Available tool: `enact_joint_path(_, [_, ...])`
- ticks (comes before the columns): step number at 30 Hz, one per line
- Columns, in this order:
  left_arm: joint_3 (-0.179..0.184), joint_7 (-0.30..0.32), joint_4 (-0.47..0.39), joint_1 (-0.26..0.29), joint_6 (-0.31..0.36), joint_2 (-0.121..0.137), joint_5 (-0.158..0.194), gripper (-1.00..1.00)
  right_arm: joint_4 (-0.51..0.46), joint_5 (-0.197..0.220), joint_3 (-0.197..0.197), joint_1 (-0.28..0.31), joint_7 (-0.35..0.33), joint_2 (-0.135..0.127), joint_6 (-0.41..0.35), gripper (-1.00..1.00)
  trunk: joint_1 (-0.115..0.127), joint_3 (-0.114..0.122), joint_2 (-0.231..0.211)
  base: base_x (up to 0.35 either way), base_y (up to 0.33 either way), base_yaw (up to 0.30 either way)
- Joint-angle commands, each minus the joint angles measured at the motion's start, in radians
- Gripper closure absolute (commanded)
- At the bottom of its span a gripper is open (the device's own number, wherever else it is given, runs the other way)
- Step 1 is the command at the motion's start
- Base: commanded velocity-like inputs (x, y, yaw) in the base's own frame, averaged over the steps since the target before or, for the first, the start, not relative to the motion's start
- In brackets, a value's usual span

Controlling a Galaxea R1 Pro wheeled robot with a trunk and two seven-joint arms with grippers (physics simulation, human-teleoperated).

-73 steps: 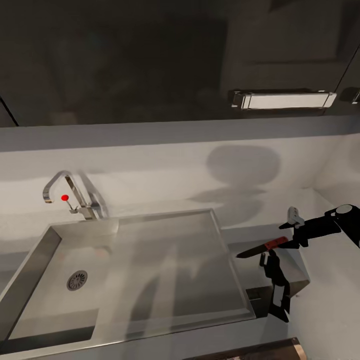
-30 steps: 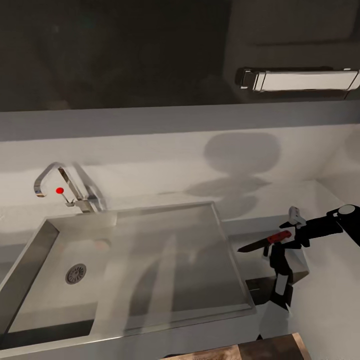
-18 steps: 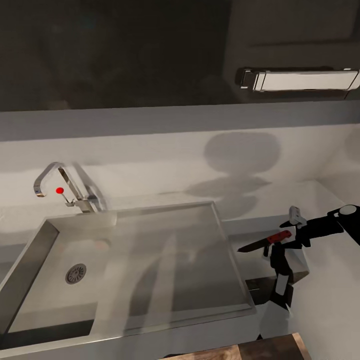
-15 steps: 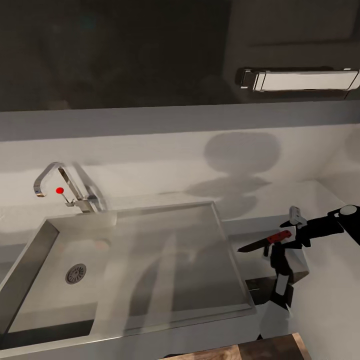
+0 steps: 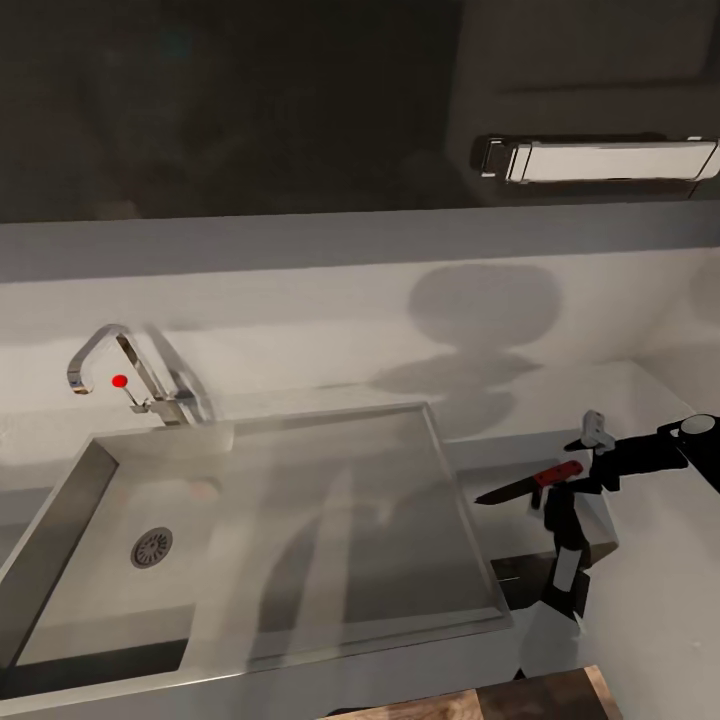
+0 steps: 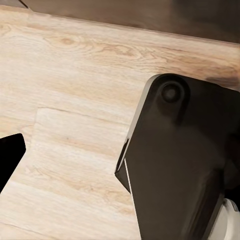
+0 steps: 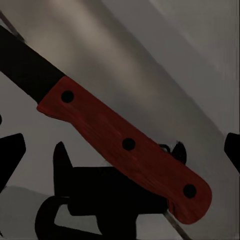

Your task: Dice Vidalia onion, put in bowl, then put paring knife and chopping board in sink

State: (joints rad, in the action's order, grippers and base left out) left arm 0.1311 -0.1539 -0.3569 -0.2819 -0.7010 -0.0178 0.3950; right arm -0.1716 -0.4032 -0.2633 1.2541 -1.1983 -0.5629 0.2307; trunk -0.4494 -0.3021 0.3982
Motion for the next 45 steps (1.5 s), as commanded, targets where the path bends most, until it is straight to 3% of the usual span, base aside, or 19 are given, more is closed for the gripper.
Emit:
enact_joint_path(1, [0.008,-0.01,-0.002,0.0,-0.002,0.001,0.002,-1.0,-0.001,-0.007,0.002,0.001,0.002,0.0,0.006,-1.0,-0.001,-0.002,0.002,0.0,0.0,0.0])
enact_joint_path(14, [0.008,-0.01,-0.002,0.0,-0.002,0.001,0.002,-1.0,0.002,-0.005,0.001,0.001,0.018,0.001,0.004,-1.0,-0.001,-0.004,0.002,0.0,0.0,0.0])
enact_joint_path(45, [0.008,-0.01,-0.002,0.0,-0.002,0.001,0.002,-1.0,0.012,-0.005,-0.001,0.001,0.017,0.004,0.004,-1.0,-0.001,-0.048,0.002,0.0,0.0,0.0])
